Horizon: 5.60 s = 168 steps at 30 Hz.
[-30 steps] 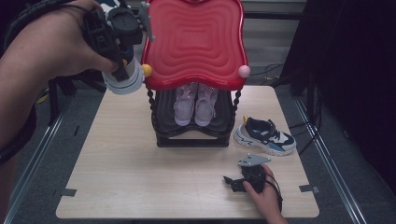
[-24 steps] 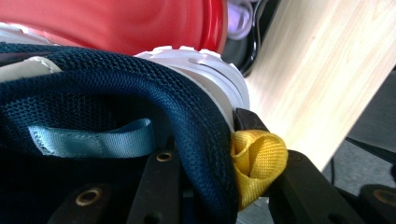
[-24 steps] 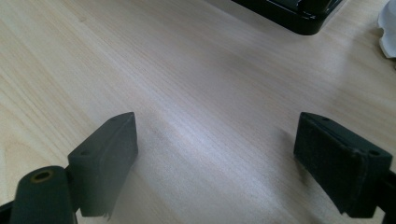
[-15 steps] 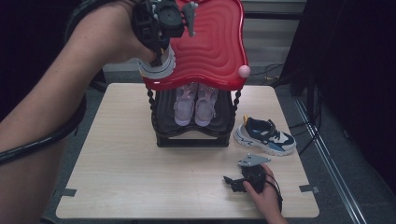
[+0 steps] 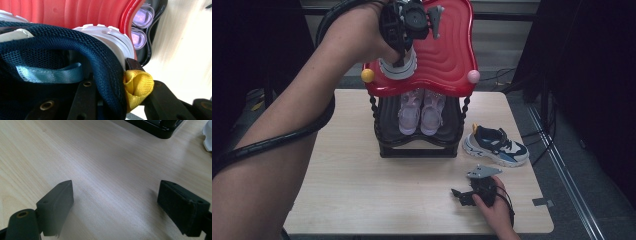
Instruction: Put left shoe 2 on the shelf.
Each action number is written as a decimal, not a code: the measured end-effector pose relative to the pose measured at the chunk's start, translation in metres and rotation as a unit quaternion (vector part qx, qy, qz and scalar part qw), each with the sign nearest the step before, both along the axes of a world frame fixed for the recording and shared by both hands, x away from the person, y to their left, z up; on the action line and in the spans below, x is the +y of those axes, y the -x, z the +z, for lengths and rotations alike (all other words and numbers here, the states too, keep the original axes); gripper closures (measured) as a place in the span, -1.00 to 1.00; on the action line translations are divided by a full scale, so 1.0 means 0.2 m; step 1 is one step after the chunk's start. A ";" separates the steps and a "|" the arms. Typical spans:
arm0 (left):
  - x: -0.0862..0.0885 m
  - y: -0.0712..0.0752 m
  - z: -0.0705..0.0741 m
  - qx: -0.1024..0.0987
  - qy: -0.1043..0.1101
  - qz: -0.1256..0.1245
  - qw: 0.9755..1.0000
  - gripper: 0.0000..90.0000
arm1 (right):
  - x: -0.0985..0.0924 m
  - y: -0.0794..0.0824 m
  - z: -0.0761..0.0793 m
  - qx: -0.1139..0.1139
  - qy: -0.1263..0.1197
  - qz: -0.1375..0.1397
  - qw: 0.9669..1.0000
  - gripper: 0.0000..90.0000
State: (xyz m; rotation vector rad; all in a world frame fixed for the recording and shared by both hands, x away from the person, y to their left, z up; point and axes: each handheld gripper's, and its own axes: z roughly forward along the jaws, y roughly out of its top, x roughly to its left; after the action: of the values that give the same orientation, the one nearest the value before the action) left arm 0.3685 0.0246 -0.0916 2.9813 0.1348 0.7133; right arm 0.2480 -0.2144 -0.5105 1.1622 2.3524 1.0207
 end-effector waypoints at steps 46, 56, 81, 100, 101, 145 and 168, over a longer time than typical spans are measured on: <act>-0.07 -0.20 -0.11 0.025 0.017 -0.004 1.000 0.46 | 0.00 0.00 0.00 -0.001 0.000 0.000 1.000 -0.71; -0.05 -0.23 -0.10 0.030 0.032 0.034 0.998 0.24 | 0.00 0.00 0.00 -0.001 0.000 0.000 1.000 -0.71; -0.02 -0.23 -0.10 0.075 0.076 0.089 0.990 -0.32 | 0.00 0.00 0.00 0.000 0.000 0.000 1.000 -0.71; 0.01 -0.19 -0.01 0.077 0.092 0.105 0.987 -0.43 | 0.00 0.00 0.00 0.000 0.000 0.000 1.000 -0.71; 0.02 -0.18 0.00 0.081 0.096 0.107 0.986 -0.42 | 0.00 0.00 0.00 0.000 0.000 0.000 1.000 -0.71; 0.52 -0.07 -0.14 0.149 0.049 0.190 0.969 -0.46 | 0.00 0.00 0.00 0.000 0.000 0.000 1.000 -0.71; 0.71 -0.05 -0.47 0.186 0.050 0.218 0.957 -0.47 | 0.00 0.00 0.00 0.001 0.001 0.000 1.000 -0.71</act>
State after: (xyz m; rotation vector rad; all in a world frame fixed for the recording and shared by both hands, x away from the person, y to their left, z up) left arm 0.3777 0.1660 -0.1858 2.9706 0.8432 0.1454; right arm 0.2479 -0.2145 -0.5103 1.1633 2.3535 1.0177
